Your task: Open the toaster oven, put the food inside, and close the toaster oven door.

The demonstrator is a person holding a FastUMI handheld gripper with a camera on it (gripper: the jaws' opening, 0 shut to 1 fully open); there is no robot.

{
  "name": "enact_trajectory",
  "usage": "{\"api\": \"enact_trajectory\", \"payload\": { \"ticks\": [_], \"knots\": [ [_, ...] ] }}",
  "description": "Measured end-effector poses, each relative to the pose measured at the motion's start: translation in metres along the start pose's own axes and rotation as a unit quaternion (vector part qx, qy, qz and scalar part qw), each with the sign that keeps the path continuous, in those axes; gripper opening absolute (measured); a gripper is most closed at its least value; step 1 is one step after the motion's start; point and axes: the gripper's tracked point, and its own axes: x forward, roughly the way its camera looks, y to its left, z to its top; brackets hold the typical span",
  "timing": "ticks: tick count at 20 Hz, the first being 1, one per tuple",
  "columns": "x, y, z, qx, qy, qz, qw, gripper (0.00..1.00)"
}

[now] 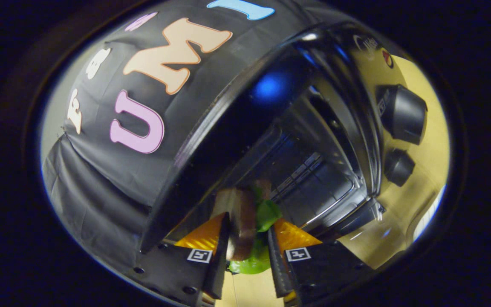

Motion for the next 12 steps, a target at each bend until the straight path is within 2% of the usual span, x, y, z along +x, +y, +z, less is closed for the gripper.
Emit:
{"api": "enact_trajectory", "payload": {
  "ticks": [3, 7, 12],
  "knots": [
    [-0.005, -0.001, 0.003, -0.054, -0.003, -0.022, 0.998, 0.73],
    [-0.021, -0.001, 0.014, -0.142, -0.013, -0.051, 0.988, 0.99],
    [-0.046, 0.001, 0.019, -0.161, -0.024, -0.049, 0.986, 0.99]
  ]
}}
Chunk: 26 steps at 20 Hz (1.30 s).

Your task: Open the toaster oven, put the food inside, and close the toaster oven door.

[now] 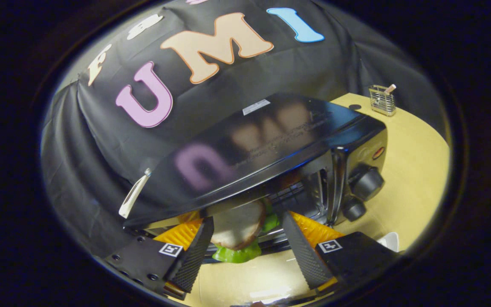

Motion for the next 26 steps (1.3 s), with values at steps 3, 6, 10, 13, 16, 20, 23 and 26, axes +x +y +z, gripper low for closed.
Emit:
{"api": "enact_trajectory", "payload": {
  "ticks": [3, 6, 10, 13, 16, 20, 23, 26],
  "knots": [
    [-0.015, 0.004, 0.000, -0.009, 0.005, 0.011, 1.000, 0.99],
    [-0.036, 0.003, -0.006, -0.021, 0.017, 0.016, 1.000, 0.99],
    [-0.071, 0.004, -0.038, -0.034, 0.082, 0.030, 0.996, 0.99],
    [-0.097, 0.014, -0.066, -0.061, 0.132, 0.059, 0.988, 0.99],
    [-0.111, 0.021, -0.099, -0.096, 0.182, 0.089, 0.975, 0.99],
    [-0.125, 0.018, -0.132, -0.141, 0.221, 0.079, 0.962, 1.00],
    [-0.129, -0.001, -0.161, -0.176, 0.255, 0.048, 0.950, 1.00],
    [-0.130, -0.017, -0.173, -0.190, 0.272, 0.018, 0.943, 1.00]
  ]
}}
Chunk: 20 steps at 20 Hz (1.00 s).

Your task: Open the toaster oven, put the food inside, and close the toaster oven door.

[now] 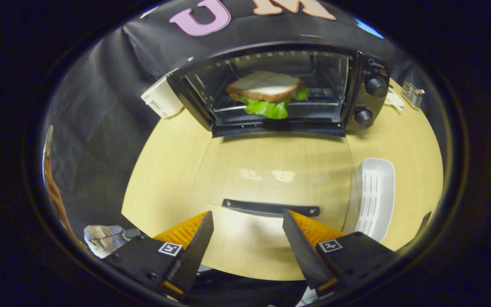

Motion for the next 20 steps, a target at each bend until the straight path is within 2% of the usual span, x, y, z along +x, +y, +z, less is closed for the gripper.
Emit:
{"api": "enact_trajectory", "payload": {
  "ticks": [8, 12, 15, 20],
  "knots": [
    [0.029, -0.018, -0.022, 0.013, 0.032, -0.029, 0.999, 0.99],
    [0.028, -0.018, -0.021, 0.031, 0.040, -0.034, 0.998, 0.97],
    [0.027, -0.018, -0.013, 0.047, 0.030, -0.041, 0.998, 0.97],
    [0.020, -0.017, -0.006, 0.036, 0.010, -0.053, 0.998, 0.97]
  ]
}}
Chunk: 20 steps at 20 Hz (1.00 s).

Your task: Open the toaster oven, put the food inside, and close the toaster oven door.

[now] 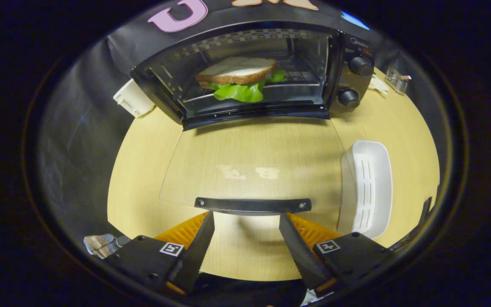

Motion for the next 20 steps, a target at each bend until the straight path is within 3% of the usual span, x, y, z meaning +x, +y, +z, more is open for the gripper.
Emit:
{"api": "enact_trajectory", "payload": {
  "ticks": [20],
  "knots": [
    [-0.051, 0.013, 0.052, -0.013, -0.111, 0.009, 0.994, 0.96]
  ]
}}
